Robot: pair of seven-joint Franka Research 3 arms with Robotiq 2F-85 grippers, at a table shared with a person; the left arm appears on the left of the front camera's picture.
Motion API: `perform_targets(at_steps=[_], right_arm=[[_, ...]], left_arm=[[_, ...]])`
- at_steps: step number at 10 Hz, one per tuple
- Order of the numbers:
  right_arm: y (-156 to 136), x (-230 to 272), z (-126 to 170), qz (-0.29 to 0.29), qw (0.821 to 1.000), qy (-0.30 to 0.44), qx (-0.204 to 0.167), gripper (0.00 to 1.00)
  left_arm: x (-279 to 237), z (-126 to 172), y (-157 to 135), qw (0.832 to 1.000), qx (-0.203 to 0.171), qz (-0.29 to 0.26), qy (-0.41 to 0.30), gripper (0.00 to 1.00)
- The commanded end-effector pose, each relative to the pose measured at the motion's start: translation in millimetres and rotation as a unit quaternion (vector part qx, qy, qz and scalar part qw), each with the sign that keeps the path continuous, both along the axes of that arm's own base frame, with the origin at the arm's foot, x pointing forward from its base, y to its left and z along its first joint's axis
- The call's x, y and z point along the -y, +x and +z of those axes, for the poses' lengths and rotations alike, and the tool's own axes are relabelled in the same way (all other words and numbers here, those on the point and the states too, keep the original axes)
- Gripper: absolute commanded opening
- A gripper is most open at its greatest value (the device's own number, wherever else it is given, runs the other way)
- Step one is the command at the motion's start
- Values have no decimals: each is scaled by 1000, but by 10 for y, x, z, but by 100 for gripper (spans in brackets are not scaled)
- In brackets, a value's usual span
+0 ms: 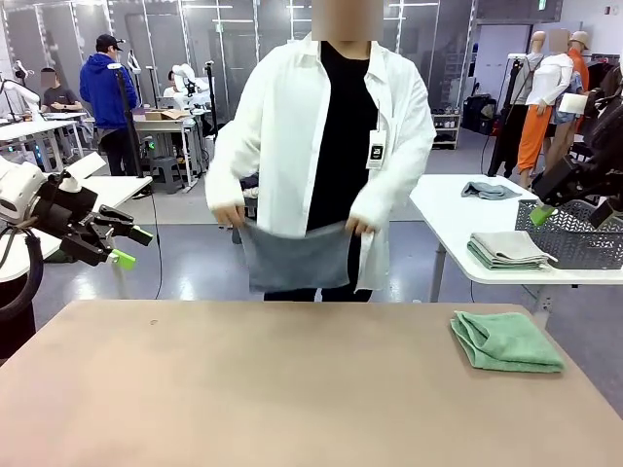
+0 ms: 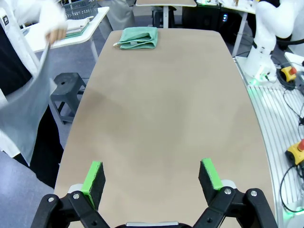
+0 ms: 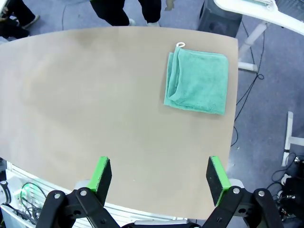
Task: Fold the towels and place them in the basket.
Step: When a person lays out a Towel with hook on the table, fold it in half twice.
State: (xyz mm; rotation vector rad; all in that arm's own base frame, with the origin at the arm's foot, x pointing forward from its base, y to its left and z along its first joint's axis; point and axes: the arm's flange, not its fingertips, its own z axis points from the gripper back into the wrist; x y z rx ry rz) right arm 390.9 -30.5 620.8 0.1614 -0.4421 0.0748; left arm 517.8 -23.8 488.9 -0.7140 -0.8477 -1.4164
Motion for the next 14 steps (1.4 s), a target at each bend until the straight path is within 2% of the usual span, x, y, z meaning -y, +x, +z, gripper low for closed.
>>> perform_targets(at_steps=[1, 14], right_arm=[[14, -12, 3, -4, 1000, 3, 3, 100], [14, -12, 3, -4, 1000, 3, 3, 100]], left_arm=[[-5, 9, -7, 1000, 7, -4, 0, 100], [-5, 9, -7, 1000, 7, -4, 0, 100]])
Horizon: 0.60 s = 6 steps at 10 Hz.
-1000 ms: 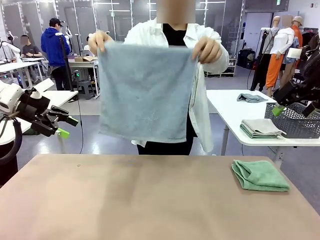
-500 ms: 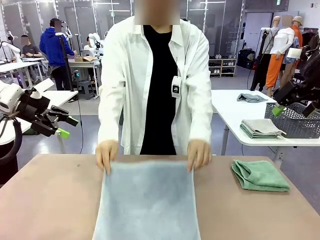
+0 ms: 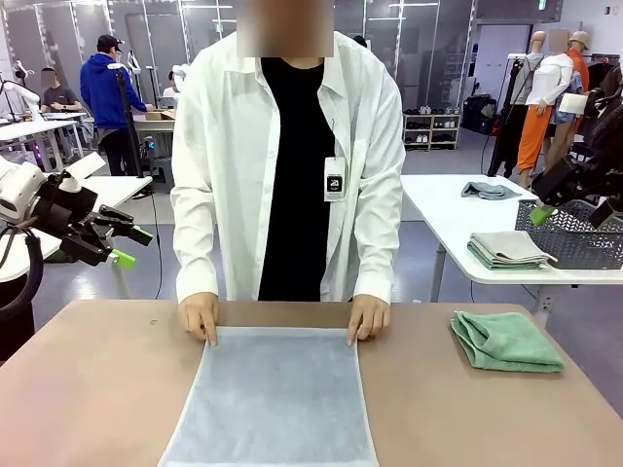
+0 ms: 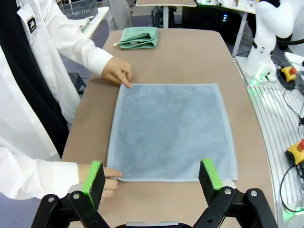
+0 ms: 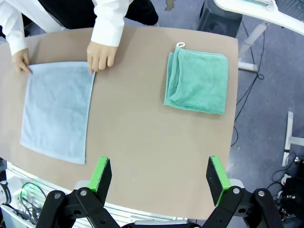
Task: Fold the towels and place them in the basket.
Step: When a person lays out a Towel with hook on the table, fold it in half twice.
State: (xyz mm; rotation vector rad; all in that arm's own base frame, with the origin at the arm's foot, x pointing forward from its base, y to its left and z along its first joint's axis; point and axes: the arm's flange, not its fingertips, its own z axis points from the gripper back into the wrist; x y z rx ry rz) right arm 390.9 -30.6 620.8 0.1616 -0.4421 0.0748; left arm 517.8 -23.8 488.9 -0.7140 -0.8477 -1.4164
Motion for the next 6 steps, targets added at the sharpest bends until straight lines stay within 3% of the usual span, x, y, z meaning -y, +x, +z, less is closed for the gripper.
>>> perform_targets(at_steps=[1, 6], right_arm=[[14, -12, 3, -4, 1000, 3, 3, 100], [14, -12, 3, -4, 1000, 3, 3, 100]], left_arm=[[-5, 9, -7, 1000, 7, -4, 0, 100], [-5, 9, -7, 1000, 7, -4, 0, 100]])
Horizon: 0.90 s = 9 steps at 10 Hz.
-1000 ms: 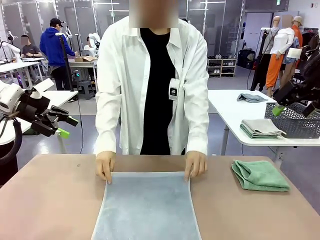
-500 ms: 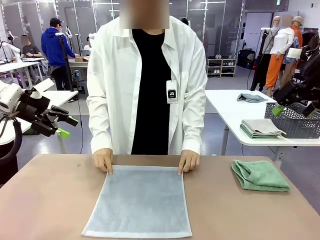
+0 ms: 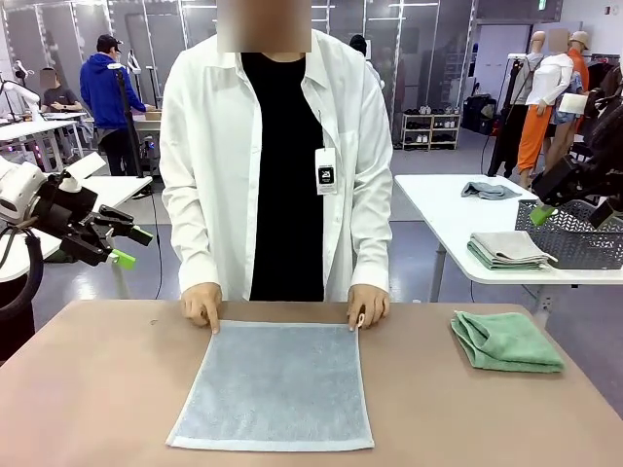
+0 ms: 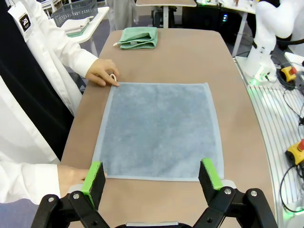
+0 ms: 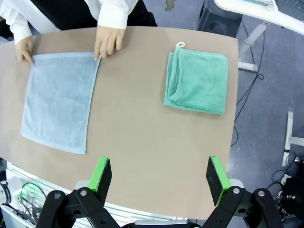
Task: Fold the towels and place them in the basket.
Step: When a person lays out a Towel with hook on the table, fold it in half twice.
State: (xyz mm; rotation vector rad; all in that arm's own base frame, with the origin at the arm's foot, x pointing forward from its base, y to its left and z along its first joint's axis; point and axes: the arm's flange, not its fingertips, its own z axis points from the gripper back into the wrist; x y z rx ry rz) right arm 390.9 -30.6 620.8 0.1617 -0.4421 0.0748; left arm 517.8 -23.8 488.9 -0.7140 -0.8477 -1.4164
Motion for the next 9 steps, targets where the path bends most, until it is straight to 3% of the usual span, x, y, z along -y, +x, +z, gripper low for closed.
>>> perform_targets(at_steps=[1, 2, 3, 6, 7, 9], right_arm=[[0, 0, 0, 0, 1000, 0, 0, 100], [-73, 146, -10, 20, 1000, 13, 19, 100], [-62, 191, -23, 44, 999, 19, 9, 100], [116, -269, 65, 154, 987, -45, 13, 100], [191, -515, 81, 207, 976, -70, 13, 100], [314, -1232, 35, 342, 930, -134, 11, 100]], left_arm=[[-5, 9, -7, 1000, 7, -4, 0, 100], [0, 0, 0, 1000, 0, 0, 0, 100], [-31, 13, 4, 1000, 5, 8, -8, 100], [225, 391, -152, 997, 24, 43, 64, 100], [474, 556, -265, 994, 23, 46, 97, 100], [1210, 877, -531, 978, 23, 63, 198, 100]])
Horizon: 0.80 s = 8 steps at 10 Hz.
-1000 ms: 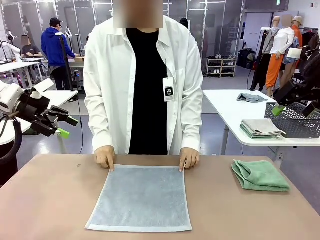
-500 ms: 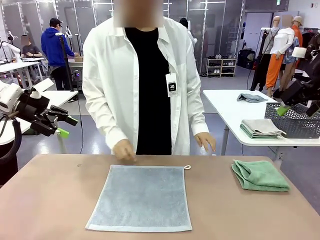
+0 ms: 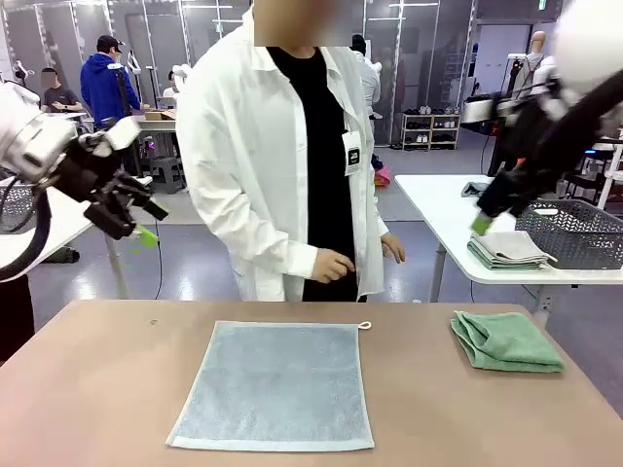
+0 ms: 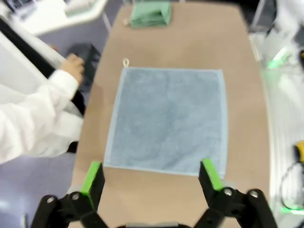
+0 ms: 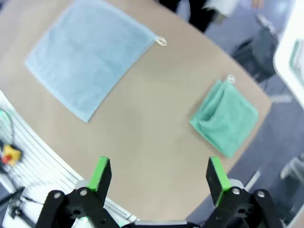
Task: Fold the towels and place them in the basket.
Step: When a person lays out a Towel with hook on the table, fold it in half twice.
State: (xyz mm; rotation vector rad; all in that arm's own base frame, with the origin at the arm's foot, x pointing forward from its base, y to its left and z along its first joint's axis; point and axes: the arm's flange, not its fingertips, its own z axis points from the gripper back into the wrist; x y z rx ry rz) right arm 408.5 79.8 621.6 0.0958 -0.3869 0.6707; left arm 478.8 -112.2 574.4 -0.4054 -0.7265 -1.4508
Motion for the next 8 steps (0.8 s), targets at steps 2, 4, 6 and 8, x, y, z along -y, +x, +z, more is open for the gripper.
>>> perform_targets(at_steps=[2, 4, 6, 8], right_arm=[[70, -916, -109, 186, 978, -91, 13, 100], [-91, -1446, -328, 281, 952, -120, 18, 100], [-256, -1662, -520, 349, 928, -131, 9, 100], [-326, -1690, -614, 421, 897, -133, 6, 100]], left_arm=[[1056, 193, -418, 984, -16, 27, 174, 100], [1525, 182, -588, 965, -24, 56, 254, 100], [1569, 100, -709, 948, -20, 86, 306, 100], [1482, 48, -782, 941, -36, 79, 326, 100]])
